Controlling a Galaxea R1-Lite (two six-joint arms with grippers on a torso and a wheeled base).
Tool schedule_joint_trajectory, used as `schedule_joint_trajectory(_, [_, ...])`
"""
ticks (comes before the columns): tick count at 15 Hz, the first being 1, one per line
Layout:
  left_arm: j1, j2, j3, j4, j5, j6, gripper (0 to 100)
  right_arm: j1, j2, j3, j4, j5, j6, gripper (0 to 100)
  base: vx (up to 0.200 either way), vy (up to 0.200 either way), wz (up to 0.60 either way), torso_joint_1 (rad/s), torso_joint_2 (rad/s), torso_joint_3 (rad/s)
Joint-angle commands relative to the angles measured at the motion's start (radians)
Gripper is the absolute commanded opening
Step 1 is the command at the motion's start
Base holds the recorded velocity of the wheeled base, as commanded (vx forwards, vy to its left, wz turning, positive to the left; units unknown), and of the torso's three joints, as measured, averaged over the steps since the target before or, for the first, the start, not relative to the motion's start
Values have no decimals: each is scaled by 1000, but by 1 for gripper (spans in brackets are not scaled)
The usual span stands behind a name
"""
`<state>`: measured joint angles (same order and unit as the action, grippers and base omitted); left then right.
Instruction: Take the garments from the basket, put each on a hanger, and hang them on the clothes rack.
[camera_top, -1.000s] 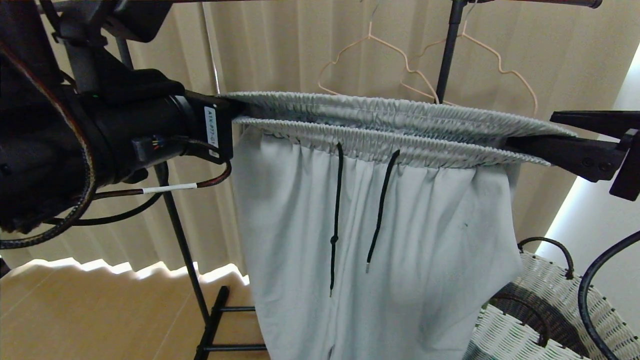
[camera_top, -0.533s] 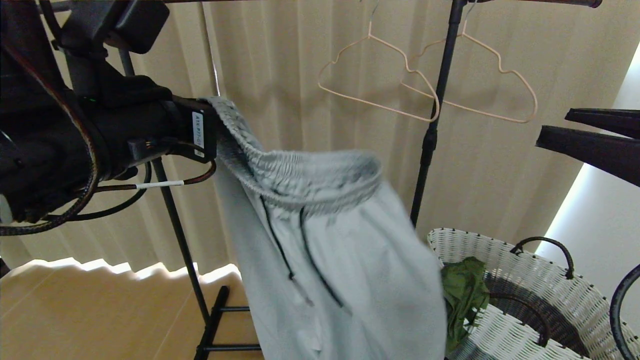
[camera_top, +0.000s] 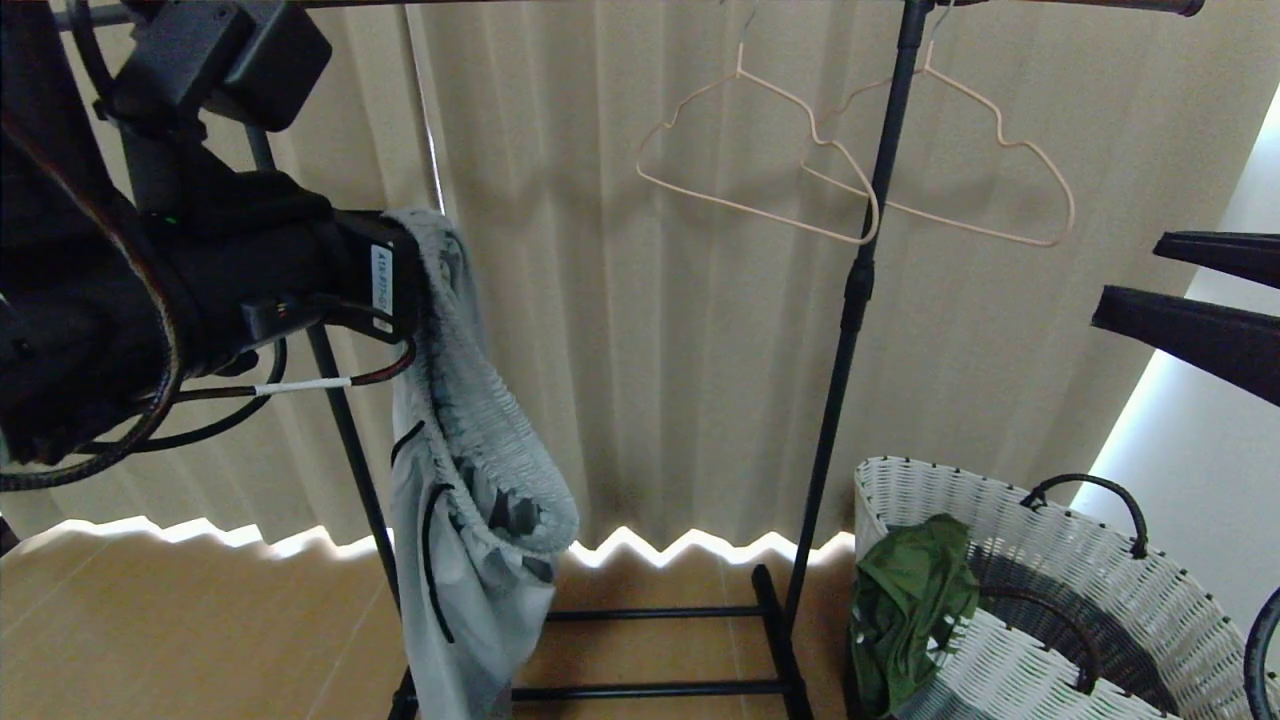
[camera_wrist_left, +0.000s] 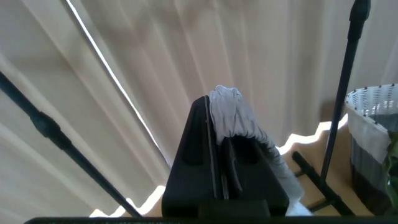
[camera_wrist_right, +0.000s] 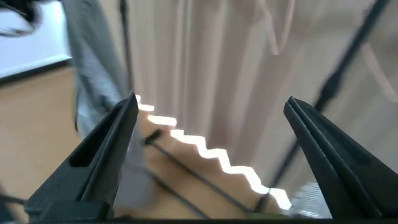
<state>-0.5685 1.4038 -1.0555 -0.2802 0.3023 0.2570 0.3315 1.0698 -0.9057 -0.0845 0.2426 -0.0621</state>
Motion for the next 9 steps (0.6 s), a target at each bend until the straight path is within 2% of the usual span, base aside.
schedule_joint_trajectory(1, [15, -98, 91, 1, -3, -2, 0, -92, -13, 45, 2, -72, -97, 100, 0, 0, 0, 0, 0, 0])
schedule_joint_trajectory(5, [78, -241, 270, 1, -14, -27, 0, -167, -33, 100, -11, -187, -114, 100, 0, 0, 0, 0, 0, 0])
schedule_joint_trajectory(9, [82, -330, 396, 1, -46, -64, 0, -218, -63, 123, -17, -238, -156, 100, 0, 0, 0, 0, 0, 0])
